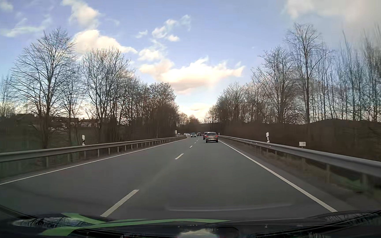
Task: Follow the waypoints while adhering to traffic rules and regulations
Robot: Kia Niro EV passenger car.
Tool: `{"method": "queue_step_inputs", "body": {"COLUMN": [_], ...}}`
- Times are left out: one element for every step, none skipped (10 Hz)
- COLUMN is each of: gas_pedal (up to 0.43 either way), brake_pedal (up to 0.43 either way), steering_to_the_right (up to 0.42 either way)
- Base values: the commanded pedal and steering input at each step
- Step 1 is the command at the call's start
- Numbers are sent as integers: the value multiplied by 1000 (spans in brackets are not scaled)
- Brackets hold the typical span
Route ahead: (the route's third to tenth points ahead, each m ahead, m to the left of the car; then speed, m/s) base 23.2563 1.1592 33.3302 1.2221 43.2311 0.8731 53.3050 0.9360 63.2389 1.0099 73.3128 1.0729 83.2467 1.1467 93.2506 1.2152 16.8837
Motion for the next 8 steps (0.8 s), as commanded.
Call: {"method": "queue_step_inputs", "body": {"gas_pedal": [79, 79, 79, 79, 79, 79, 79, 79], "brake_pedal": [0, 0, 0, 0, 0, 0, 0, 0], "steering_to_the_right": [0, -1, -1, 0, -1, 0, -1, 0]}}
